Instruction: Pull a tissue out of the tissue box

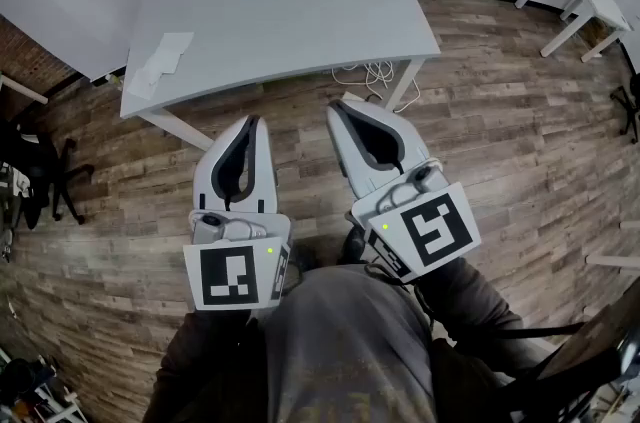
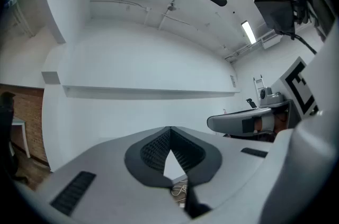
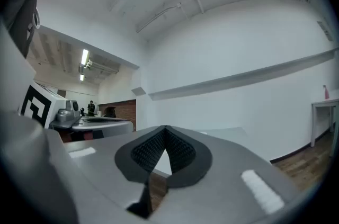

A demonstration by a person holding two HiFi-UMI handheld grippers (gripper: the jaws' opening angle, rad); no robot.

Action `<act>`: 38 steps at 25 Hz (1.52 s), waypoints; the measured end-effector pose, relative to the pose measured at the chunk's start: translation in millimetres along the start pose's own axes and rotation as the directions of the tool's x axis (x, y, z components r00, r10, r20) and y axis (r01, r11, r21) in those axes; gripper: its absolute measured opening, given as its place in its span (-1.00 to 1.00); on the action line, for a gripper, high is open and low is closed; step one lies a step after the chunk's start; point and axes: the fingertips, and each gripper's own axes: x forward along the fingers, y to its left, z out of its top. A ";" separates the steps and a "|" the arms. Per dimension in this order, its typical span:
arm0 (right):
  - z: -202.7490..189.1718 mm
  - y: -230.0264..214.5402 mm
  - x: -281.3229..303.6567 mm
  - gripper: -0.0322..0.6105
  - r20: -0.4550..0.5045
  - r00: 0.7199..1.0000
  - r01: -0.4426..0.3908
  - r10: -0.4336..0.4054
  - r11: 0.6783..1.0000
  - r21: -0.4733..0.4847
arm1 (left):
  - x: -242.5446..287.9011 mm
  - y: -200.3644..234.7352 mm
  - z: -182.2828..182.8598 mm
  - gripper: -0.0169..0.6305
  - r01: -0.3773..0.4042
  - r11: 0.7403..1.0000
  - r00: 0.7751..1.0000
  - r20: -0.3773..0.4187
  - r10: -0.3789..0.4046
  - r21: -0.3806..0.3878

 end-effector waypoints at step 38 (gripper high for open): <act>-35.0 -115.1 302.3 -0.89 -0.064 0.996 -0.061 0.062 0.998 0.023 | 253.0 189.2 -71.4 -0.95 -0.014 0.997 0.998 -0.067 0.010 -0.069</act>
